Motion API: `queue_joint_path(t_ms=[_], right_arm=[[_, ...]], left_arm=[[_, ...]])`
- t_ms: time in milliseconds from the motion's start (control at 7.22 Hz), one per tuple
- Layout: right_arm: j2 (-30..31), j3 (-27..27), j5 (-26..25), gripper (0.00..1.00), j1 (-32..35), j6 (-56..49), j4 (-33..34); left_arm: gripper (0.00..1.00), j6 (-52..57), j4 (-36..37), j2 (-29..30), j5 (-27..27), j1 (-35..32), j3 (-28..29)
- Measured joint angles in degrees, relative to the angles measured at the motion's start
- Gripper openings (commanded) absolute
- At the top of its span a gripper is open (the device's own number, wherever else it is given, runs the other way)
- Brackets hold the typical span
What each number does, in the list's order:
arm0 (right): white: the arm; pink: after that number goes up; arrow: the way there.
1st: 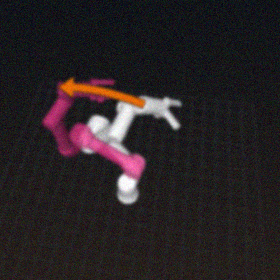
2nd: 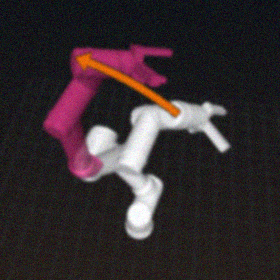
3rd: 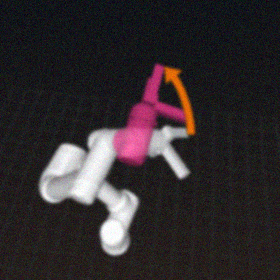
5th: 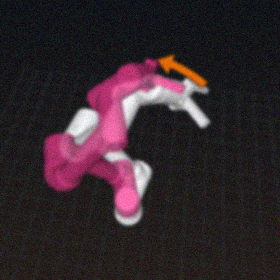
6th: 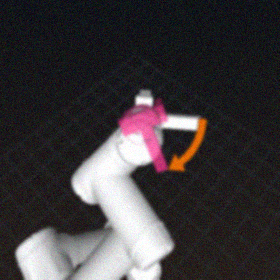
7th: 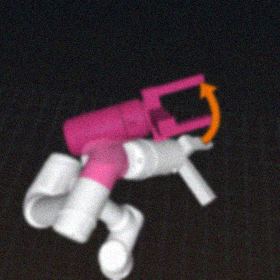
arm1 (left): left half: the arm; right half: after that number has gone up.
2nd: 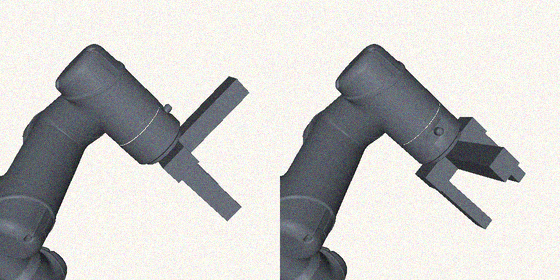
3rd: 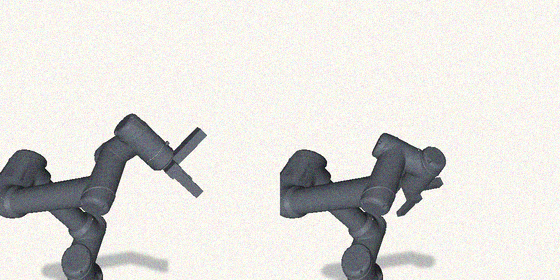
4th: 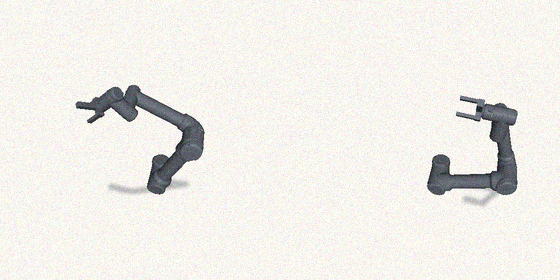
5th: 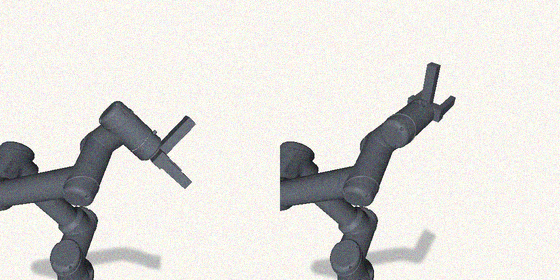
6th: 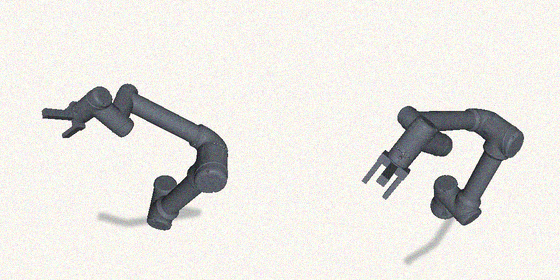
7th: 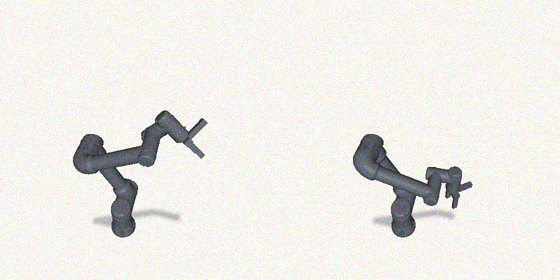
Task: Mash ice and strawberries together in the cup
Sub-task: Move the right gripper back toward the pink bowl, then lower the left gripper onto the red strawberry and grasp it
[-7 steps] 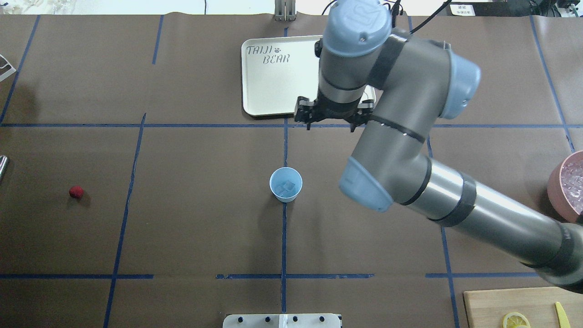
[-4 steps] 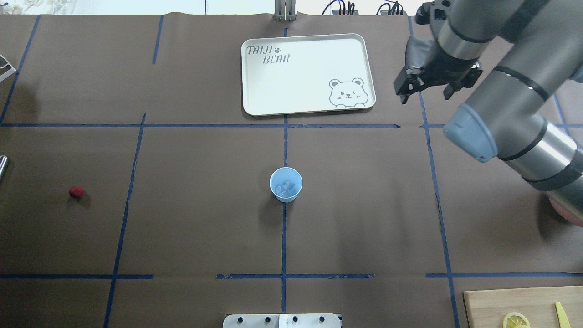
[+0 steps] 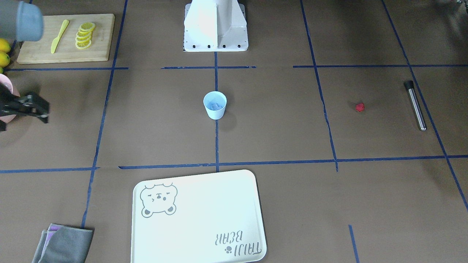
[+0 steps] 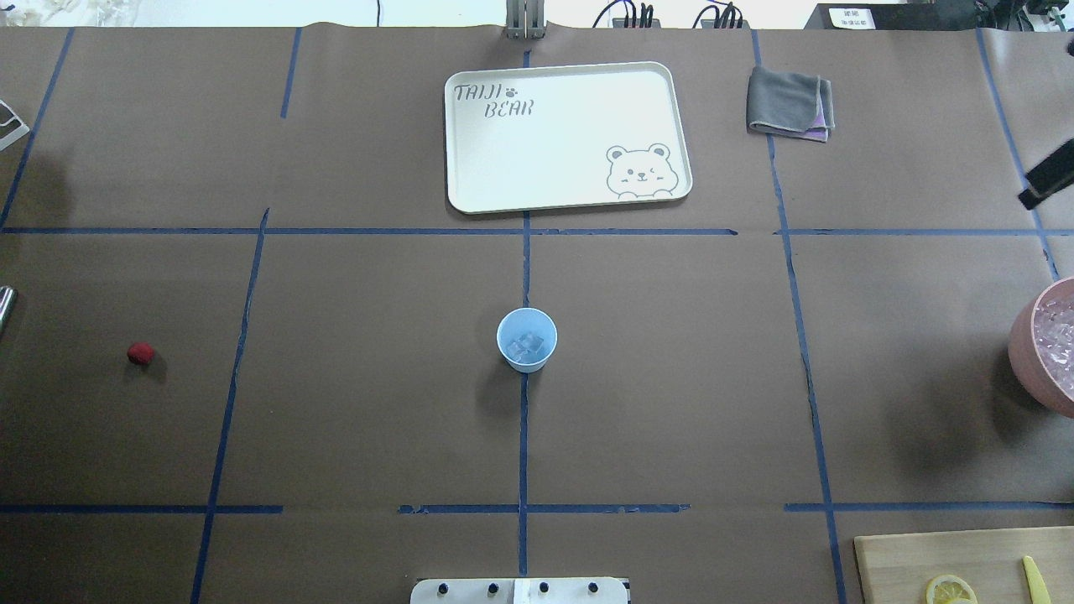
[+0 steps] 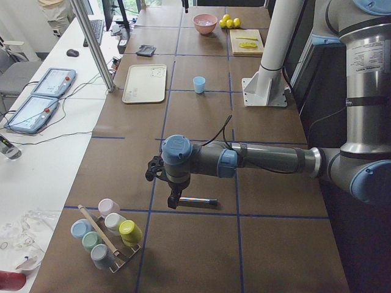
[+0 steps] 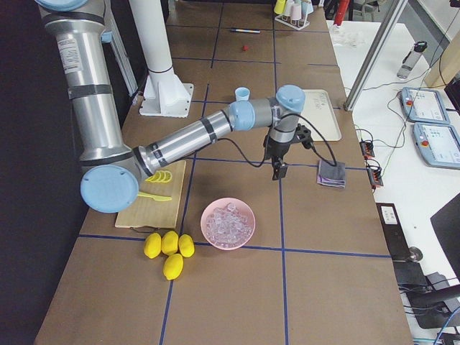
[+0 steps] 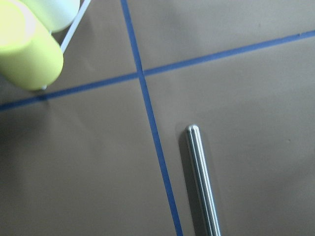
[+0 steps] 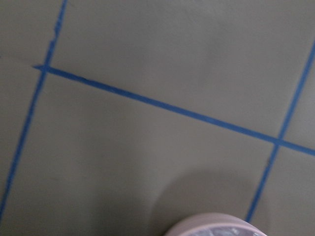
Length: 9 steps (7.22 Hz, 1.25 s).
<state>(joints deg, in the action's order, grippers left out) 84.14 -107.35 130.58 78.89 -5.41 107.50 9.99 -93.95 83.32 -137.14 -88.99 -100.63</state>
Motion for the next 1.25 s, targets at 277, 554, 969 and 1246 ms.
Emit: queue_joint_path(t_ms=[277, 554, 969, 1246], right_arm=[[9.5, 0.4, 0.2, 0.99, 9.5, -12.0, -0.1], [14.9, 0.8, 0.3, 0.99, 15.1, -14.7, 0.0], [16.4, 0.0, 0.4, 0.99, 16.6, -11.2, -0.1], [16.4, -0.2, 0.4, 0.99, 16.6, -10.9, -0.1]], left_arm=[[1.0, 0.0, -0.7, 3.7, -0.2, 0.5, 1.7], [1.0, 0.2, -1.0, 4.8, -0.3, 0.7, 2.5], [1.0, -6.0, -1.6, 4.5, -0.2, 3.5, -3.2], [1.0, -23.4, -1.7, 4.4, 0.4, 11.9, -8.6]])
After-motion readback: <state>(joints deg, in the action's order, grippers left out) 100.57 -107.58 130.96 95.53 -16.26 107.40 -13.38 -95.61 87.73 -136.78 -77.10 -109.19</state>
